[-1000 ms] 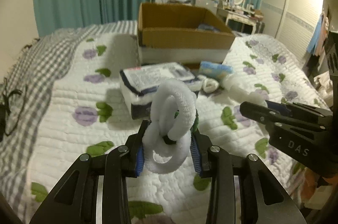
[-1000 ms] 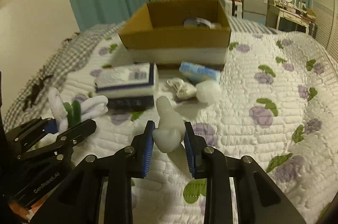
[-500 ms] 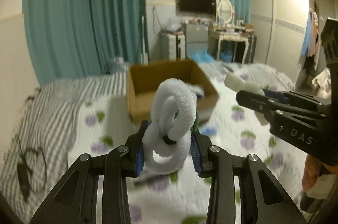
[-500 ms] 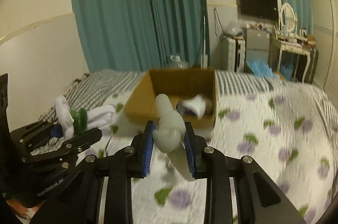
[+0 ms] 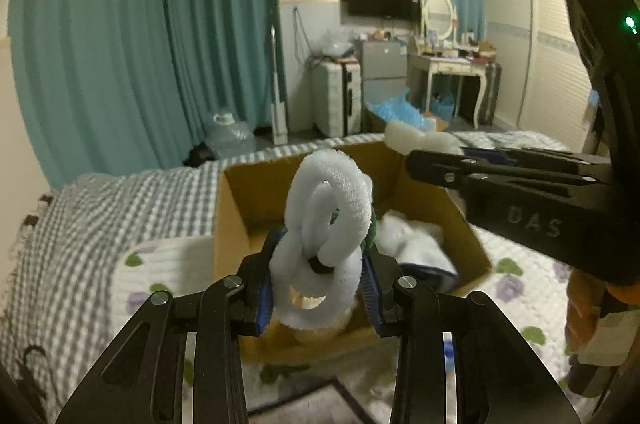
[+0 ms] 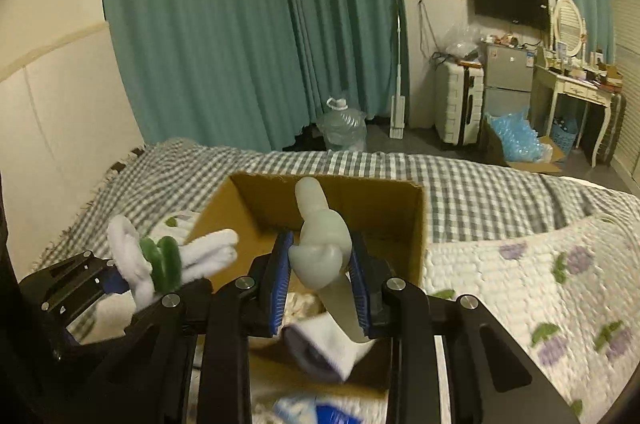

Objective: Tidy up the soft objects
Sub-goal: 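Carry both held items over the box and open both grippers, then grasp the navy-and-white pad pack with the left gripper while the right grasps white cotton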

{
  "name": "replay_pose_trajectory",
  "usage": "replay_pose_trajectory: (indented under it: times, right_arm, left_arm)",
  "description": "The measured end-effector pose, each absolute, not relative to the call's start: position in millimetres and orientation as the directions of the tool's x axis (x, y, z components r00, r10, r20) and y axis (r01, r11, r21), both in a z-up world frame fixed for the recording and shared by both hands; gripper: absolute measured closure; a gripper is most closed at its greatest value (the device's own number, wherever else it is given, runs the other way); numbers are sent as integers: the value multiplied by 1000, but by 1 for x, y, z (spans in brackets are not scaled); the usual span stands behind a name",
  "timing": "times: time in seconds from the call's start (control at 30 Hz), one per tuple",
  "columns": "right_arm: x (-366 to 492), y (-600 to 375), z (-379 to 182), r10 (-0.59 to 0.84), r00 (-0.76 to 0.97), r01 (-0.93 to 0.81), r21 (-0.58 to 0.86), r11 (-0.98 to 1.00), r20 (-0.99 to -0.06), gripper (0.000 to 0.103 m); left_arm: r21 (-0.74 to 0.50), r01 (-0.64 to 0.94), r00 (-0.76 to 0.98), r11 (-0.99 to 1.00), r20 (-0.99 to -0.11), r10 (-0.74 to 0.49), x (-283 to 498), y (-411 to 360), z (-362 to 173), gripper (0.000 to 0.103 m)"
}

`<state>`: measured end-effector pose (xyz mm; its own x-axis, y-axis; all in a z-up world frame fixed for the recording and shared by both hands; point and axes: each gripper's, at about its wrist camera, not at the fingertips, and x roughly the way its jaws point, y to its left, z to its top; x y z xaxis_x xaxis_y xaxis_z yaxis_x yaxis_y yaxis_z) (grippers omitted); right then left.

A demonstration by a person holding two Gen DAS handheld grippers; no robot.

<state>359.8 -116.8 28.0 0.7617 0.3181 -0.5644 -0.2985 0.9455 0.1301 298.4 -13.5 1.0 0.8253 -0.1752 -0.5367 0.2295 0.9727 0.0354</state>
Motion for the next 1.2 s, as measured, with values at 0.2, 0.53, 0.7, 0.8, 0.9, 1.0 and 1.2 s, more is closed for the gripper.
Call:
replay_pose_trajectory:
  times: [0.2, 0.53, 0.7, 0.8, 0.9, 1.0, 1.2]
  right_arm:
    - [387, -118, 1, 291, 774, -279, 110, 954, -563, 71]
    - [343, -140, 47, 224, 840, -214, 77, 974, -494, 12]
    - [285, -143, 107, 203, 883, -212, 25, 977, -423, 9]
    - [251, -144, 134, 193, 907, -208, 2, 978, -375, 8]
    - [212, -147, 156, 201, 921, -211, 6, 977, -334, 2]
    - [187, -145, 163, 212, 913, -225, 4, 974, -349, 2]
    - [140, -131, 139, 209, 898, -256, -73, 964, -388, 2]
  left_arm:
    - [46, 209, 807, 977, -572, -145, 334, -18, -30, 39]
    - [50, 101, 824, 994, -564, -55, 328, -11, -18, 32]
    - [51, 95, 870, 994, -490, -58, 283, 1, 33, 22]
    - [74, 89, 909, 993, -414, -51, 246, 8, 70, 17]
    - [89, 71, 945, 994, -325, -38, 205, 17, 103, 17]
    - [68, 66, 956, 996, -290, -43, 179, 34, 122, 17]
    - [49, 60, 947, 997, -320, -41, 148, 51, 117, 17]
